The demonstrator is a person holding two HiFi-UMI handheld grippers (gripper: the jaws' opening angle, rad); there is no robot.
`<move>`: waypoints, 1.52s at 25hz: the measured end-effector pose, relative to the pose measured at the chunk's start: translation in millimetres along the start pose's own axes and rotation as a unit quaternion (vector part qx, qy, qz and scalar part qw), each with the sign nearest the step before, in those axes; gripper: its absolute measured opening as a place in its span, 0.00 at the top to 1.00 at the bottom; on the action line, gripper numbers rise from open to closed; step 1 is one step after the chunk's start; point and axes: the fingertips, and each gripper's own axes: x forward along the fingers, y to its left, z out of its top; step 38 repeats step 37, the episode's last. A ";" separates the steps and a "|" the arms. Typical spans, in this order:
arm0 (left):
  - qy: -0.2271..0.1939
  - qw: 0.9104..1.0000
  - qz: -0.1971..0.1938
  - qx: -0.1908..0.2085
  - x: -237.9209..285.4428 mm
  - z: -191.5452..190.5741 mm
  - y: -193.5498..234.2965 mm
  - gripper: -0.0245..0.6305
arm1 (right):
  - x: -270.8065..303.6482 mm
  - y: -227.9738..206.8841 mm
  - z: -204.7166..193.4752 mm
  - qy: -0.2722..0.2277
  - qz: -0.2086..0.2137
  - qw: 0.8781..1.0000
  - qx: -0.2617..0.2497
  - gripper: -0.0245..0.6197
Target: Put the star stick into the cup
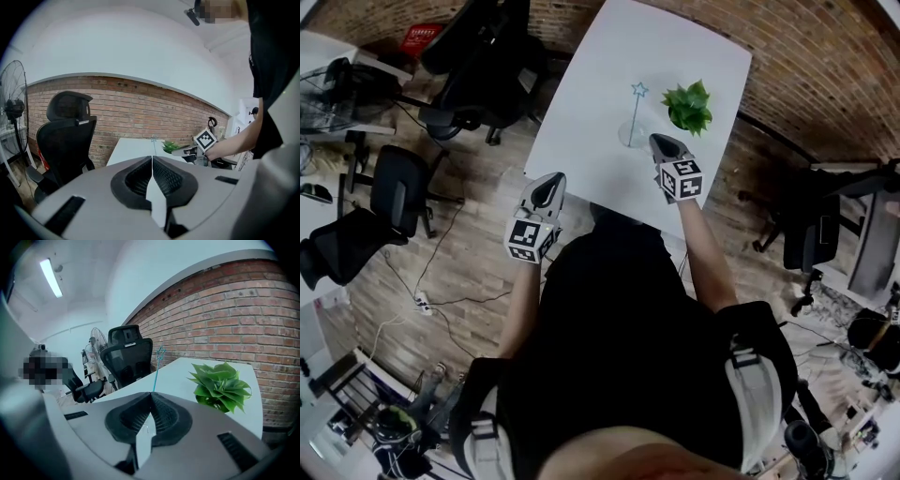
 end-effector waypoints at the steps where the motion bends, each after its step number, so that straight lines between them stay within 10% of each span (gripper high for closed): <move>1: 0.000 1.000 -0.003 0.001 1.5 0.9 -4.7 0.93 | -5.7 0.0 1.6 -0.001 0.001 1.000 -0.002 0.96; 23: -0.001 1.000 -0.017 0.024 31.7 28.1 -135.1 0.93 | -145.6 -14.0 -22.8 -0.008 0.063 0.998 -0.018 0.96; 38: 0.009 0.999 -0.016 -0.028 43.7 -5.7 -221.7 0.93 | -211.1 -31.7 -58.0 0.000 0.074 0.995 -0.074 0.96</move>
